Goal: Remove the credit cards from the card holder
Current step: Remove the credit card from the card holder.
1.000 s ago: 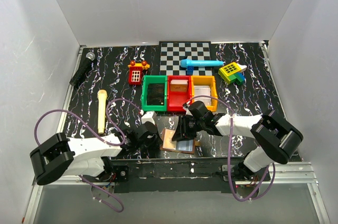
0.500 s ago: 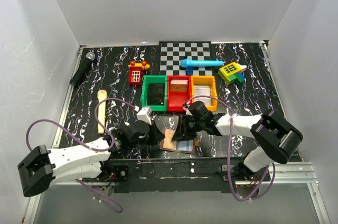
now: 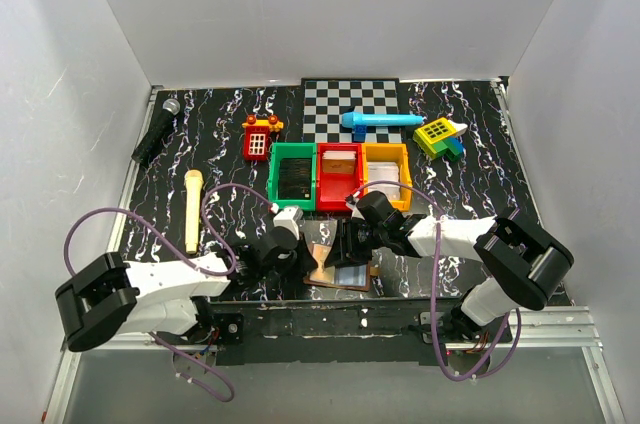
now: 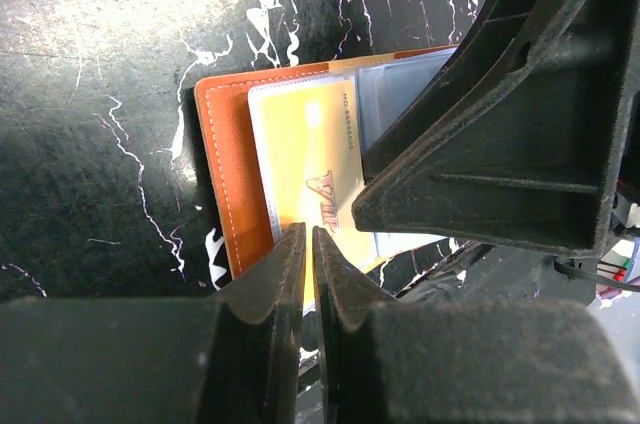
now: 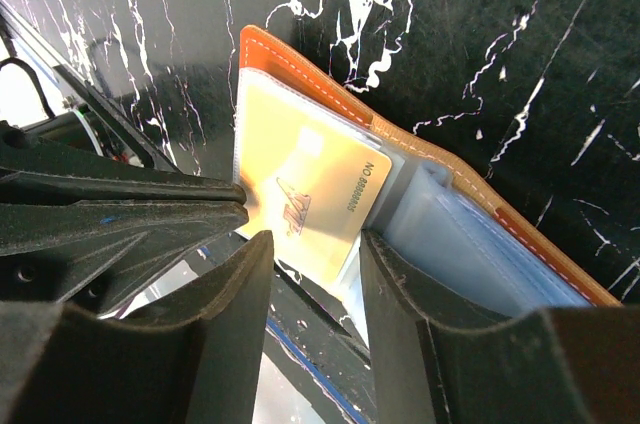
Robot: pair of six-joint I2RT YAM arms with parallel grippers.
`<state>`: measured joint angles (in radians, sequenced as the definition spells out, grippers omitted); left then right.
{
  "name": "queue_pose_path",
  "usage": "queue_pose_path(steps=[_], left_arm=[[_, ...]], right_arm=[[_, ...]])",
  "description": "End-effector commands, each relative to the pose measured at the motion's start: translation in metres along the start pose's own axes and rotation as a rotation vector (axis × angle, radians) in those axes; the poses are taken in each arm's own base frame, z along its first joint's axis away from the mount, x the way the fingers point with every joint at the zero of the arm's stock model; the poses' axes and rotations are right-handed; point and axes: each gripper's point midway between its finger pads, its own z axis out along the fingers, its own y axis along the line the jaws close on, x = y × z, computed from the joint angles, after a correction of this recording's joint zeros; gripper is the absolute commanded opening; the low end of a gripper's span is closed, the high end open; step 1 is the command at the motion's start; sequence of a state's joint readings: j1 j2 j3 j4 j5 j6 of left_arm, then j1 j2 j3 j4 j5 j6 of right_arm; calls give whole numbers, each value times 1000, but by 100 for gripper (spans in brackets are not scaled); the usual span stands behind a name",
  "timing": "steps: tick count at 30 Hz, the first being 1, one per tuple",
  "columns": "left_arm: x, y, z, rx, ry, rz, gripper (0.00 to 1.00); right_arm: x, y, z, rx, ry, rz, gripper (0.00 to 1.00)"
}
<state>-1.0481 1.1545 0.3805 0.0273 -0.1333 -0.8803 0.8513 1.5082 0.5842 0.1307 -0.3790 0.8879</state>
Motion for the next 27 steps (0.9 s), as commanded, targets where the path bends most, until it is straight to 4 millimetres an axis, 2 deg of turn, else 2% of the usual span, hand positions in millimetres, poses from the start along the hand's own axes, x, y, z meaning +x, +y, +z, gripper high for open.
queue_pose_path(steps=[1,17,27], left_arm=[[-14,-14,2,32,-32,6,6],[5,16,10,-115,45,-16,2],[12,22,10,-126,58,-24,1]], right_arm=[[1,-2,-1,18,8,-4,49],[1,-5,-5,38,-8,0,54],[1,-7,-3,49,-7,3,55]])
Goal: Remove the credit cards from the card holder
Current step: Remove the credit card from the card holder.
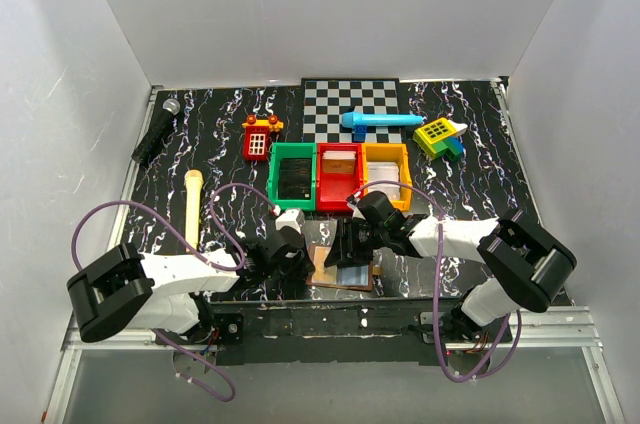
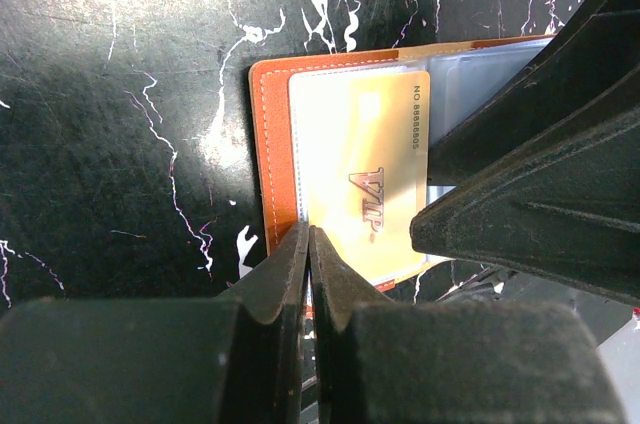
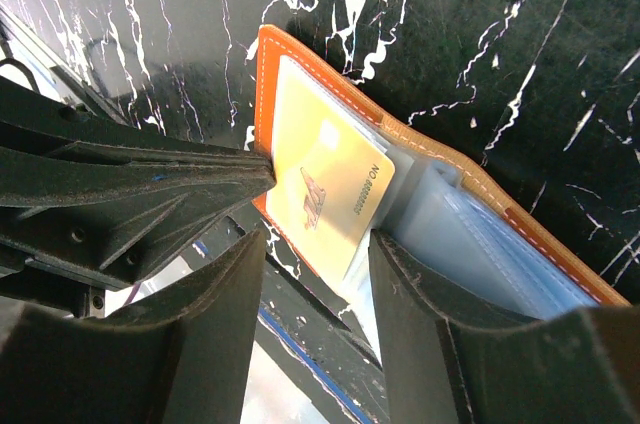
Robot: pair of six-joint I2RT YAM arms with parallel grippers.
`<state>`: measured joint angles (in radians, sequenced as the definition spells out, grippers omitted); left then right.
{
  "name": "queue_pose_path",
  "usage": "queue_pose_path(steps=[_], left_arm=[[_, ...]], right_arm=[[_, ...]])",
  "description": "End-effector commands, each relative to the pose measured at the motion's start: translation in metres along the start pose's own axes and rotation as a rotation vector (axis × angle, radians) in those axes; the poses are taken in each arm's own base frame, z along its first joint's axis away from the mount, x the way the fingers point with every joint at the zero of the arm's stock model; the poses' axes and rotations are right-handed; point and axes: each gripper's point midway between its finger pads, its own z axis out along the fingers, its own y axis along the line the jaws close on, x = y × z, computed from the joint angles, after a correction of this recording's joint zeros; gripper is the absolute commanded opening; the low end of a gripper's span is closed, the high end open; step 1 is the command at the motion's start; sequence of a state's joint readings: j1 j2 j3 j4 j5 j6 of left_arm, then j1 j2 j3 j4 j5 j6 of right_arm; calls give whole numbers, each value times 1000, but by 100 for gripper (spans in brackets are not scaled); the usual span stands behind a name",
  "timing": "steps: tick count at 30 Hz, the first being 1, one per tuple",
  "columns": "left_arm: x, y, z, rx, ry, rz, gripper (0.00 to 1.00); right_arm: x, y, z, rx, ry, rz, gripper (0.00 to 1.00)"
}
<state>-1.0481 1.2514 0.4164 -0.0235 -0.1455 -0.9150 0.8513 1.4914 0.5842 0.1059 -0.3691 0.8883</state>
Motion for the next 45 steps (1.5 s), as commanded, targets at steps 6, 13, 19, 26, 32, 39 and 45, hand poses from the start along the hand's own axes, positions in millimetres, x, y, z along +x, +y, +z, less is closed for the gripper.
queue_pose_path(steps=[6,13,19,26,32,39,45], left_arm=[[3,8,4,-35,13,-4,1],[8,10,7,-40,30,-5,1],[10,11,8,-42,35,-4,0],[14,12,9,-37,49,-6,0],[18,16,8,-40,57,-11,0],[17,13,8,-16,46,-26,0],[18,14,6,-14,44,-30,0]], right_arm=[[-1,2,0,-18,-13,-13,54],[-3,11,-3,-65,-37,-25,54],[-2,14,-2,-95,-35,-31,50],[1,21,0,-151,-20,-22,52],[-5,24,-5,-186,-75,-21,53],[-13,29,-14,-246,-145,-6,53],[-15,32,-16,-272,-162,-1,53]])
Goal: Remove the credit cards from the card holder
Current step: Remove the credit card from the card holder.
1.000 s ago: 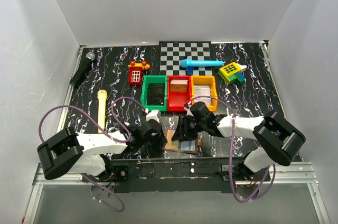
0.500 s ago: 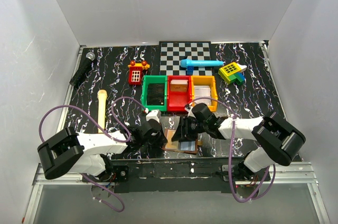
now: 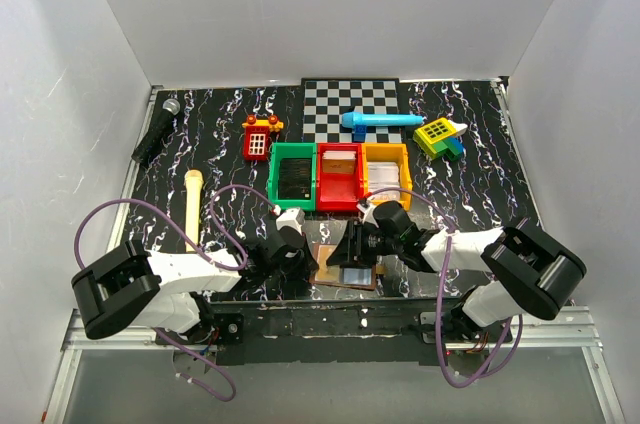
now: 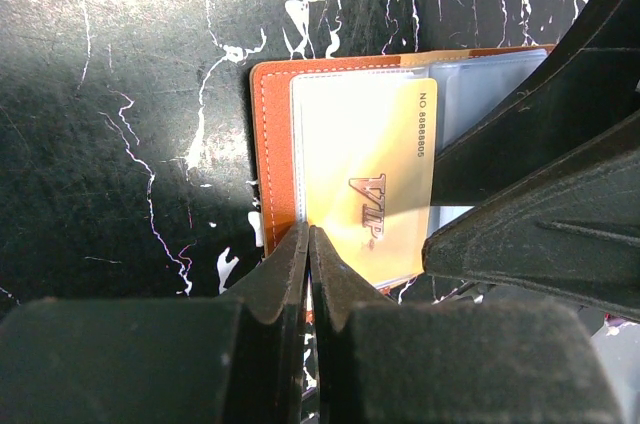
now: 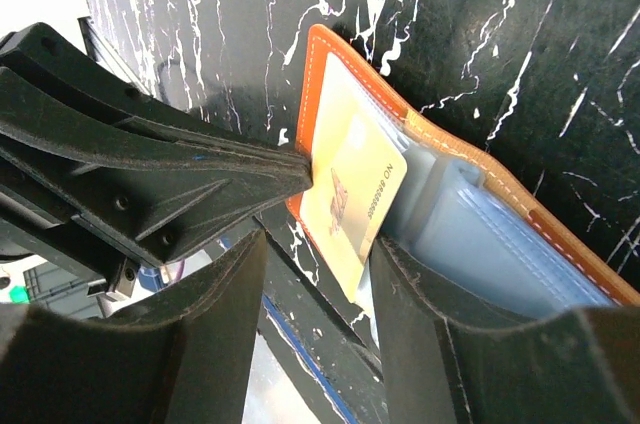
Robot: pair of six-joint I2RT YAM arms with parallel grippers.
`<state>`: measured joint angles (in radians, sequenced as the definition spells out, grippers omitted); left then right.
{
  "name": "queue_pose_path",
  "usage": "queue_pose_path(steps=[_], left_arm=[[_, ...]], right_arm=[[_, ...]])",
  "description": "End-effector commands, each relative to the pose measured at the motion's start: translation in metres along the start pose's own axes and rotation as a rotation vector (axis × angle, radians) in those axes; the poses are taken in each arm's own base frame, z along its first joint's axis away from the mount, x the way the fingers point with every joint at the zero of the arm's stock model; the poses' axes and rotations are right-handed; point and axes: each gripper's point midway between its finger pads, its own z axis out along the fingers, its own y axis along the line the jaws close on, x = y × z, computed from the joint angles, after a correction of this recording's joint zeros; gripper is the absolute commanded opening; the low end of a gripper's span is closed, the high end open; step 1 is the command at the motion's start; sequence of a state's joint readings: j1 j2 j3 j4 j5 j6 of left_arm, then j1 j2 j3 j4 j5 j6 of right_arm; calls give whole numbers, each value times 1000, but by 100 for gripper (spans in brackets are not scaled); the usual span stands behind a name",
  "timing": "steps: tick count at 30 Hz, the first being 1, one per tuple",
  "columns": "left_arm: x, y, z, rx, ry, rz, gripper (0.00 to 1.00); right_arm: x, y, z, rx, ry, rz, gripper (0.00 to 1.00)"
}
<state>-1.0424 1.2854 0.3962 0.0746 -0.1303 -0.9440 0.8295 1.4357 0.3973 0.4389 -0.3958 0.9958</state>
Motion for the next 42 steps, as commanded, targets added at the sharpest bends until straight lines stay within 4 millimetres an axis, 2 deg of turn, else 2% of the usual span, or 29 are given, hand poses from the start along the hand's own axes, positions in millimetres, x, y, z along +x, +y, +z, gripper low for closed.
queue_pose_path(steps=[1,7,35,42], left_arm=[[19,23,-2,-58,60,8,0],[20,22,-3,-54,58,3,0],[17,11,-1,1,53,24,0],[18,18,-4,-21,44,9,0]], right_arm=[[-14,29,-4,-121,-58,-34,53],[-17,30,-6,-143,-81,-26,54],[-11,40,7,-203,20,-24,54],[-9,40,2,-196,16,-33,54]])
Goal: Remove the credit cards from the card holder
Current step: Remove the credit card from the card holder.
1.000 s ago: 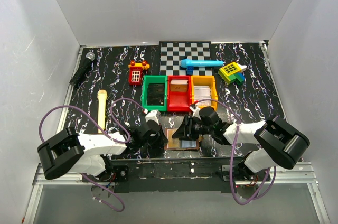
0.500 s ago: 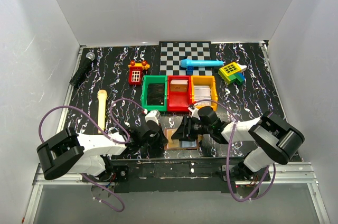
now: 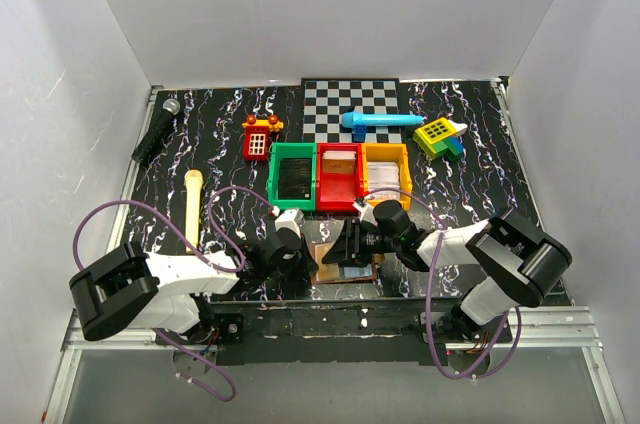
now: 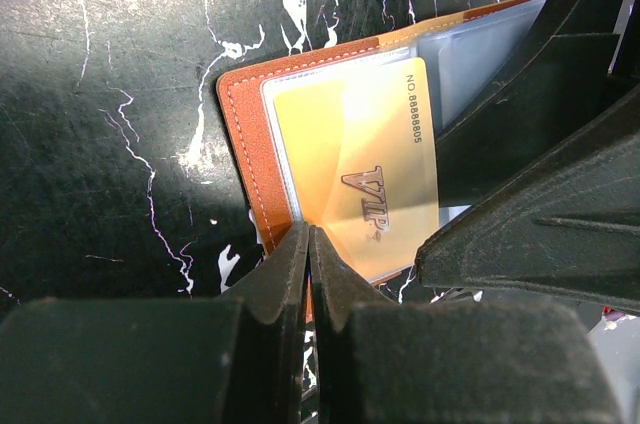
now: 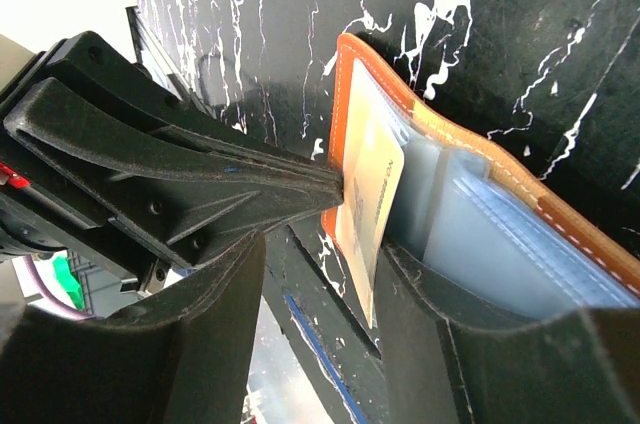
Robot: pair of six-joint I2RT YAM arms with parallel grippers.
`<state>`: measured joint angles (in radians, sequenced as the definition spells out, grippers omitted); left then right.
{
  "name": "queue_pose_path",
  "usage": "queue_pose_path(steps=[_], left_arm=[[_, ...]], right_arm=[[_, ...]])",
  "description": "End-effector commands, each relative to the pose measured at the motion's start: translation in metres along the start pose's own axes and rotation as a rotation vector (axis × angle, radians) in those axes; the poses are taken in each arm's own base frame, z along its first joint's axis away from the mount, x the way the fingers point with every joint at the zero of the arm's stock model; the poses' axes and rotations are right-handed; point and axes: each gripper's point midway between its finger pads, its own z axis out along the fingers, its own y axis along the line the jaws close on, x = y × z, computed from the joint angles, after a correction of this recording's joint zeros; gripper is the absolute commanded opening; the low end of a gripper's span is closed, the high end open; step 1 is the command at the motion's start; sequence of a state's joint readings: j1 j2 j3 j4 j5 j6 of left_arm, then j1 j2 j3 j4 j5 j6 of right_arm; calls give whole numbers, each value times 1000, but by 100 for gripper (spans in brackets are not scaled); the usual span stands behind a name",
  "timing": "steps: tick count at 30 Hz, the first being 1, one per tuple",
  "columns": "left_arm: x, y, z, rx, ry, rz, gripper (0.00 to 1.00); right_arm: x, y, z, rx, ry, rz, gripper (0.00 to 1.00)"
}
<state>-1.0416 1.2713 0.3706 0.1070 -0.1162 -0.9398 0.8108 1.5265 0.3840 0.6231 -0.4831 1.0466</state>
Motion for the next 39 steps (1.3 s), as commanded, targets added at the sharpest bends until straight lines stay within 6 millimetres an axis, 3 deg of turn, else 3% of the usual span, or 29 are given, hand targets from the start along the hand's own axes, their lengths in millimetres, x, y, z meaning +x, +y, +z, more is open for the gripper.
queue_pose_path(steps=[1,39], left_arm=[[15,19,-4,-48,42,5,0],[30,51,-6,-131,44,-49,0]], right_arm=[[-7,29,-3,-88,-6,-60,54],[-9,19,-19,-14,-21,-72,47]])
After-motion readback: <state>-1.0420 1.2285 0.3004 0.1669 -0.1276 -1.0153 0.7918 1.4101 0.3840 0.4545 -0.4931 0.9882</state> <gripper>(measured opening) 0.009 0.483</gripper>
